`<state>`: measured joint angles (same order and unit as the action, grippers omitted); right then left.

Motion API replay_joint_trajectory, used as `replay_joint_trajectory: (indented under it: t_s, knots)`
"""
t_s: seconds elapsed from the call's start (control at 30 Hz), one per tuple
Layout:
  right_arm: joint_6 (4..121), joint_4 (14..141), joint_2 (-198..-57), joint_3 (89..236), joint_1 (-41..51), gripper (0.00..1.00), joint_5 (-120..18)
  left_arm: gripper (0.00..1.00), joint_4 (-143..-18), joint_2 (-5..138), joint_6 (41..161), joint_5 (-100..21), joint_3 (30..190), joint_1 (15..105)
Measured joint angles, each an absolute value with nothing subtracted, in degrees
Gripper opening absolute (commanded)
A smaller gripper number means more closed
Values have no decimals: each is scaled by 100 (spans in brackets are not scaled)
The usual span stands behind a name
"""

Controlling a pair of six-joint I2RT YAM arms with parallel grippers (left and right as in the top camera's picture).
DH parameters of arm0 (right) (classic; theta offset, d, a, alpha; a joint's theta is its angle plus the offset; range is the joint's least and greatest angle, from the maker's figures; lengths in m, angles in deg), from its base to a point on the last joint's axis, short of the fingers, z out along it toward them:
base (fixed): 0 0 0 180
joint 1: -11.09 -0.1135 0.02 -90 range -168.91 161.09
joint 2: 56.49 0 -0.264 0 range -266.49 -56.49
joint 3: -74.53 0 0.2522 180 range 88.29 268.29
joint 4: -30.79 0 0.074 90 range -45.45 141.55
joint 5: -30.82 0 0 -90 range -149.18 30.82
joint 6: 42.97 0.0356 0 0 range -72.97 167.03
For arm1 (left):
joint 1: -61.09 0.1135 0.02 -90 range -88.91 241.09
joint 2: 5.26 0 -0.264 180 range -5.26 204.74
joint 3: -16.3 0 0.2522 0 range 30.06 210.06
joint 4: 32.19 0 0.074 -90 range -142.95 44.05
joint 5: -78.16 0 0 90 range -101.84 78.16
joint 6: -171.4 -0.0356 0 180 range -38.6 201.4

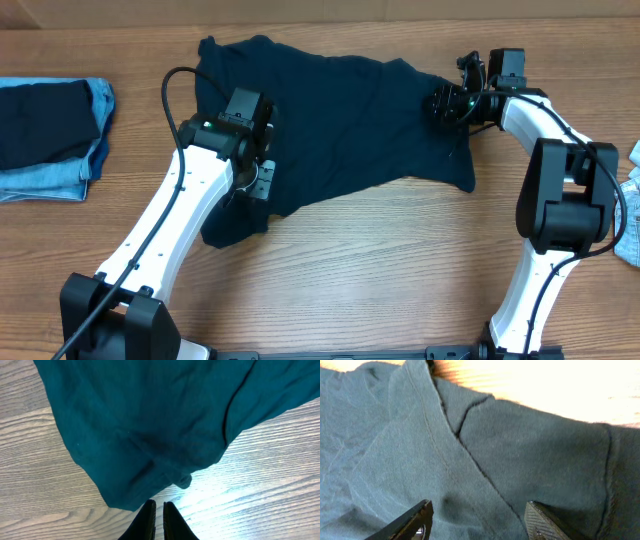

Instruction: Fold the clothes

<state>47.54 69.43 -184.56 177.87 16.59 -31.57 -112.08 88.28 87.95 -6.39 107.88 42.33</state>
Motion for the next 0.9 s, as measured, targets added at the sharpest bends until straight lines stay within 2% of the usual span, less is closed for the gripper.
replay_joint_trajectory:
  t_s: [0.3, 0.6, 0.9]
  knots:
    - [4739, 6762, -18456, 17787, 1661, 68, -3220, 11, -11193, 8828, 8795, -639, 10788, 4233]
    - [4699, 7004, -18546, 17820, 1493, 58, -2866, 11, -11193, 8828, 8795, -639, 10788, 4233]
    - [4704, 7243, -18533, 17818, 1283, 56, -2593, 10, -11193, 8828, 8795, -639, 10788, 4233]
